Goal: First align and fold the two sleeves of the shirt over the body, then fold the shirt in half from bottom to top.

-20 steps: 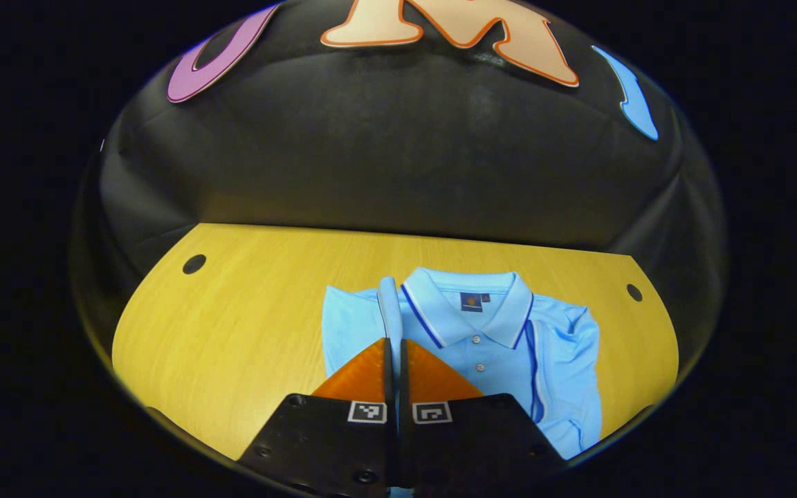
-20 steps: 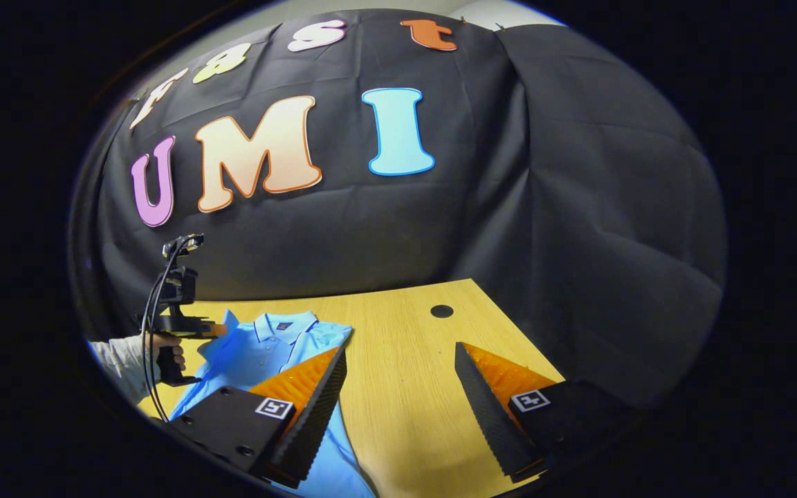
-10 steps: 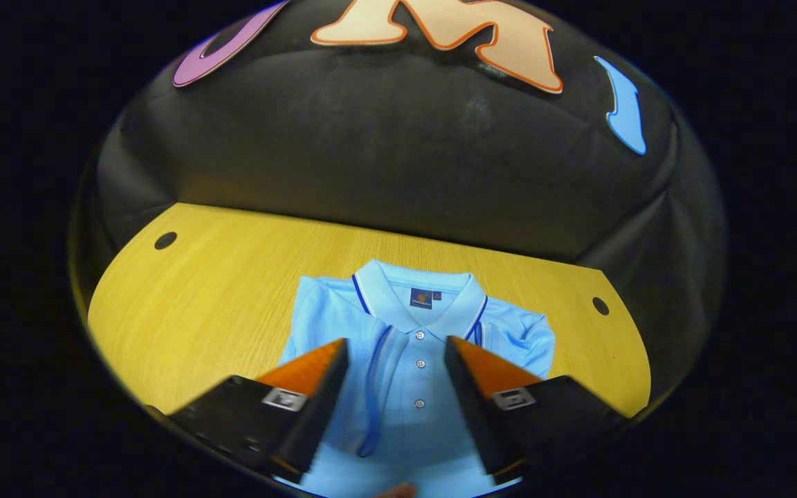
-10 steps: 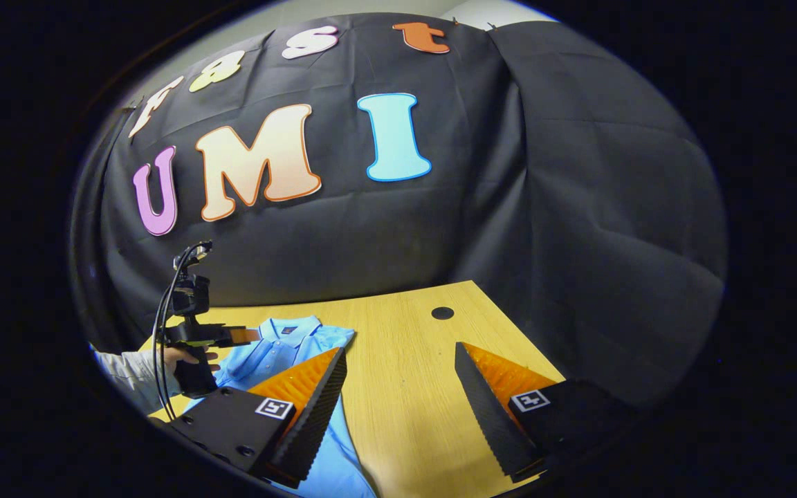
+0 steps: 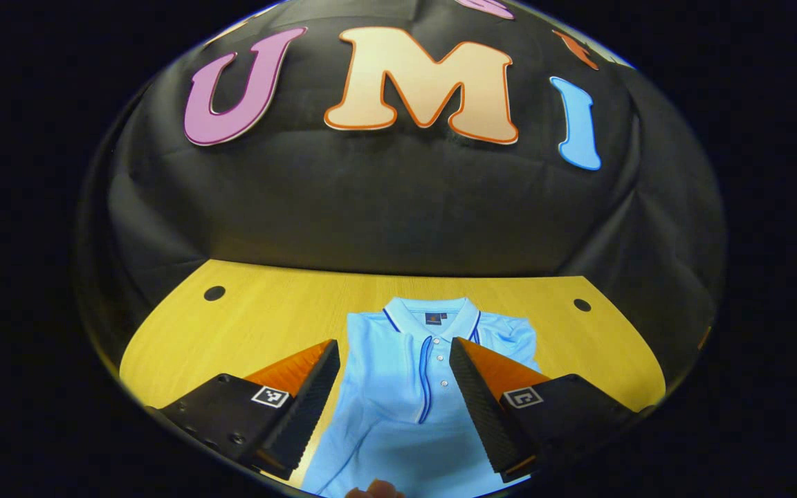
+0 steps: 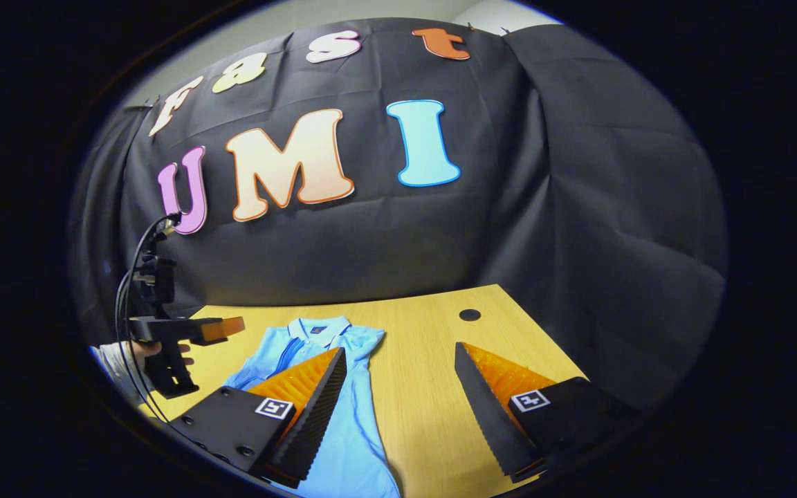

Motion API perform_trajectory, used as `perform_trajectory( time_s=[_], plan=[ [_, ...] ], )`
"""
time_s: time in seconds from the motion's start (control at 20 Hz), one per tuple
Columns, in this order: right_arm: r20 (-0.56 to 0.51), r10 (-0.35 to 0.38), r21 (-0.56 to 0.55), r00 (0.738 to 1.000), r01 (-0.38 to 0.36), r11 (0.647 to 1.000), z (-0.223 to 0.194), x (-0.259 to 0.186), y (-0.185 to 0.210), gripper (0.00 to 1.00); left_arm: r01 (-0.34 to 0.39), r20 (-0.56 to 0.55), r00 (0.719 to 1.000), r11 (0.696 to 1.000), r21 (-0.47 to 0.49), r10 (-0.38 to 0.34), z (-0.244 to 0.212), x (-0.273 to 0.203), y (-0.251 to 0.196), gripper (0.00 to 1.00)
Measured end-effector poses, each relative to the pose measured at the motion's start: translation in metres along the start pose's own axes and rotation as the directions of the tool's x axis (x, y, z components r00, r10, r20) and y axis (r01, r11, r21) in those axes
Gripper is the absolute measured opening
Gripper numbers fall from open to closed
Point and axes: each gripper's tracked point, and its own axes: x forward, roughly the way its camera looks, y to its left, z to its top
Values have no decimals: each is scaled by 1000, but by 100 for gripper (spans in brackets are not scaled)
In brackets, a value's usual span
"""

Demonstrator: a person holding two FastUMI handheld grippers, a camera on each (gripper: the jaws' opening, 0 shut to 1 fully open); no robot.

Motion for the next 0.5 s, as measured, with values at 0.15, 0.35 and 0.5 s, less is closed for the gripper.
perform_trajectory(
  time_s=[0.15,0.35,0.5],
  plan=[
    [-10,25,-17,1000,-25,1000,-6,-11,3,98,-3,9,1000,1000,9,3,-8,-42,13,96],
    [-40,45,-43,998,-46,998,-22,-26,6,98,-28,-23,999,999,43,29,-37,-87,35,96],
    [-79,70,-65,994,-76,995,-45,-42,17,98,-46,-67,996,998,52,50,-67,-117,48,95]
  ],
)
